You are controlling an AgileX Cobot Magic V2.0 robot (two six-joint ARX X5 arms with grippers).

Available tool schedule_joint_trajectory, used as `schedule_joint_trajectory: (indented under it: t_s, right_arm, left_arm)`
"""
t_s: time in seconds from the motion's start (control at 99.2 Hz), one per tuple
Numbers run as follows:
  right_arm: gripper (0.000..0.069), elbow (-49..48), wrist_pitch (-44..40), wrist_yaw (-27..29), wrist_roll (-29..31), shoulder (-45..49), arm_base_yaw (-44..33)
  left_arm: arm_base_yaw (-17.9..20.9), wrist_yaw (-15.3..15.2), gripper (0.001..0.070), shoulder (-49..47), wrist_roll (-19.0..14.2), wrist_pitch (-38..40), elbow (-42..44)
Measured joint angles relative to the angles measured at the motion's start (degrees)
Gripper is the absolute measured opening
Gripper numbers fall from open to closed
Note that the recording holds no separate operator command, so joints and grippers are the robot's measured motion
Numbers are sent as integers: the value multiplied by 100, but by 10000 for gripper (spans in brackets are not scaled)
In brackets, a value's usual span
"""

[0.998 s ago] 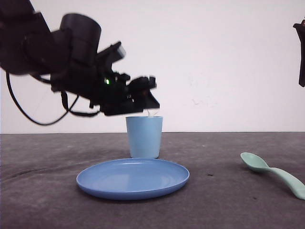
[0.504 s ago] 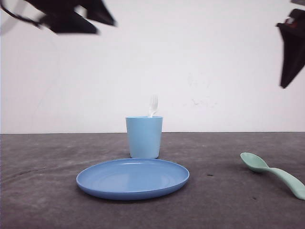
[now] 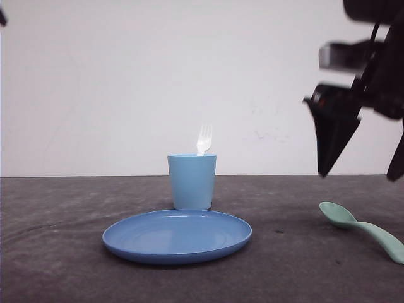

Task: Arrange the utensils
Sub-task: 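Lower the right gripper onto the mint-green spoon and close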

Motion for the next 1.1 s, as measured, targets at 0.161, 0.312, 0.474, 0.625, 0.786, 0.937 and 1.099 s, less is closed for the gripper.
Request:
schedule_joint_trajectory:
  t_s: [0.161, 0.312, 0.474, 0.625, 0.786, 0.937, 1.099]
  right_arm:
    - [679, 0, 319, 48, 37, 546, 13]
    - [679, 0, 647, 363, 46, 935, 114]
    - [679, 0, 905, 431, 46, 1075, 227]
    - [622, 0, 1113, 446, 46, 1207, 348]
    - [592, 0, 1141, 457, 46, 1296, 415]
    - [500, 0, 1143, 584, 46, 1296, 446]
    - [456, 0, 1141, 601, 46, 1331, 444]
  left_arm:
    - [22, 2, 298, -566, 0, -118, -527]
    - [22, 4, 298, -903, -2, -361, -778]
    - [22, 4, 298, -892, -20, -490, -780]
    - [22, 4, 298, -892, -26, -487, -780]
    - [22, 2, 298, -892, -31, -483, -780]
    - [22, 4, 298, -892, -68, -485, -780]
    - [22, 2, 298, -892, -70, -485, -780]
